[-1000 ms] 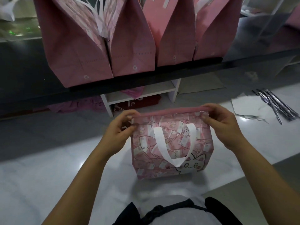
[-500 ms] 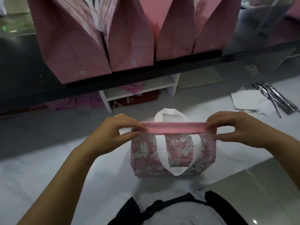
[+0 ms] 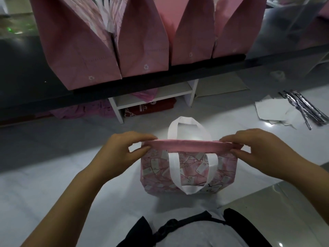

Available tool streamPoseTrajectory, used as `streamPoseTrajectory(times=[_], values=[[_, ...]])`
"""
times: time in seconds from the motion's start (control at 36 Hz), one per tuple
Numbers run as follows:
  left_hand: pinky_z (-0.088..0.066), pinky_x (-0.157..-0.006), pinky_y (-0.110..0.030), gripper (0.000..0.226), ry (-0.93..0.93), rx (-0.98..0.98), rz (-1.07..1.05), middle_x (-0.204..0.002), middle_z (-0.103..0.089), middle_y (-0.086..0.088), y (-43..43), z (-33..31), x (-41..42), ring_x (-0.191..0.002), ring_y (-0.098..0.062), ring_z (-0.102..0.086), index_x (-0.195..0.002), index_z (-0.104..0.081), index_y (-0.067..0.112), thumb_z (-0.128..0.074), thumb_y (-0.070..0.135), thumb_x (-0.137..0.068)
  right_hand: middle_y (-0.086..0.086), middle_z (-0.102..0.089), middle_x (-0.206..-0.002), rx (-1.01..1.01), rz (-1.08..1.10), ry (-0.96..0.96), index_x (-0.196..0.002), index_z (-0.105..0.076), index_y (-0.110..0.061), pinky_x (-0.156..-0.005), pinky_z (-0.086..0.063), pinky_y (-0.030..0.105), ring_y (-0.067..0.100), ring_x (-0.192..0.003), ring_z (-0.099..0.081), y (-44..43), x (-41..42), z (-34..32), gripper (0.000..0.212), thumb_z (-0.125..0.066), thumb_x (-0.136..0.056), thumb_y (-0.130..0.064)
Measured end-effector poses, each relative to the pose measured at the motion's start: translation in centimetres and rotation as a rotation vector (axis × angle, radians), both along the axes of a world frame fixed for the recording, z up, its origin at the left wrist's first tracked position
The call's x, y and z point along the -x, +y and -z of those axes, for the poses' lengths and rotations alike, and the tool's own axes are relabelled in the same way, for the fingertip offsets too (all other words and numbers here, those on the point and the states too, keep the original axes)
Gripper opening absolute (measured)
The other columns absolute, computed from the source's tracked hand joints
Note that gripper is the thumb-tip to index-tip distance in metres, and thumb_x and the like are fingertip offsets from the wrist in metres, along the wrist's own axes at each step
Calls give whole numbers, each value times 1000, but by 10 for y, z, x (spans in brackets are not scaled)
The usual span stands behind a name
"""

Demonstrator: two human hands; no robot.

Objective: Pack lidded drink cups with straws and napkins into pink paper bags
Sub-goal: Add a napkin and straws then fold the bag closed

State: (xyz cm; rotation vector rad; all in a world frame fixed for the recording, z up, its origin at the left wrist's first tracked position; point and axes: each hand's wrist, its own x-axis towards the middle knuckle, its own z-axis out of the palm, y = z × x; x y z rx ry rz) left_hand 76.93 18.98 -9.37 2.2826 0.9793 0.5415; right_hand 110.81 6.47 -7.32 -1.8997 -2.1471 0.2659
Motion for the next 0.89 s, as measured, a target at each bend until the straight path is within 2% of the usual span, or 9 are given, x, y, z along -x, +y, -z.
streamPoseTrajectory(times=[0.06,0.11,0.28,0.44,0.56,0.61,0.69,0.75,0.89], values=[[-49,-82,-22,28,36,-132,48,-100,-65,25,-8,-5,-8,-92,0,-59,-114,-71,35,-63,39,-87,-20,-64,-75,-30,-74,-20,-104,-77,-30,-62,-47,26,6,-67,-57,5,10,-3,21,-68,-88,-40],[-47,-76,-22,28,46,-219,89,-95,-71,15,-15,-7,-17,-84,-5,-59,-111,-74,28,-66,38,-86,-15,-67,-74,-42,-138,-23,-99,-78,-31,-63,-46,29,9,-67,-58,10,23,-3,27,-61,-90,-50],[-46,-56,-25,12,137,-415,179,-74,-72,11,-16,-7,-41,-65,-13,-64,-91,-77,26,-72,36,-86,-10,-64,-65,-119,-266,-127,-83,-78,-26,-59,-47,33,15,-59,-57,27,58,8,19,-63,-83,-37],[-59,-61,-30,17,107,-277,220,-86,-76,9,-5,-8,-31,-74,-9,-68,-99,-79,24,-78,28,-82,-11,-69,-65,-149,-245,-65,-84,-79,-28,-55,-48,32,14,-52,-58,33,54,6,17,-64,-83,-38],[-51,-72,-8,24,150,-155,174,-97,-76,12,2,-12,-17,-81,2,-64,-108,-77,28,-75,25,-84,-15,-73,-77,-53,-167,-9,-91,-79,-29,-64,-46,24,5,-62,-54,28,38,0,11,-73,-86,-37],[-47,-73,-2,28,142,-83,105,-100,-73,19,6,-14,-3,-86,9,-61,-112,-75,32,-72,28,-85,-15,-74,-80,-12,-112,65,-93,-80,-29,-62,-43,20,4,-65,-56,23,23,-5,19,-72,-82,-42],[-47,-78,-3,31,129,-21,45,-97,-61,40,6,-15,12,-88,19,-59,-110,-66,48,-61,44,-80,-16,-73,-83,28,-36,96,-95,-80,-27,-64,-43,16,9,-71,-62,14,2,-6,32,-62,-79,-48],[-49,-77,-5,27,93,12,19,-87,-59,48,4,-14,18,-92,17,-62,-102,-62,55,-61,43,-78,-23,-69,-82,54,-20,97,-95,-81,-28,-66,-47,20,8,-74,-64,10,-8,-3,35,-59,-78,-50],[-51,-77,-6,24,-19,-20,-39,-82,-62,46,-6,-10,18,-88,12,-66,-98,-67,51,-64,40,-77,-24,-68,-90,100,9,113,-102,-79,-30,-74,-51,26,3,-81,-63,12,-20,5,18,-70,-86,-29]])
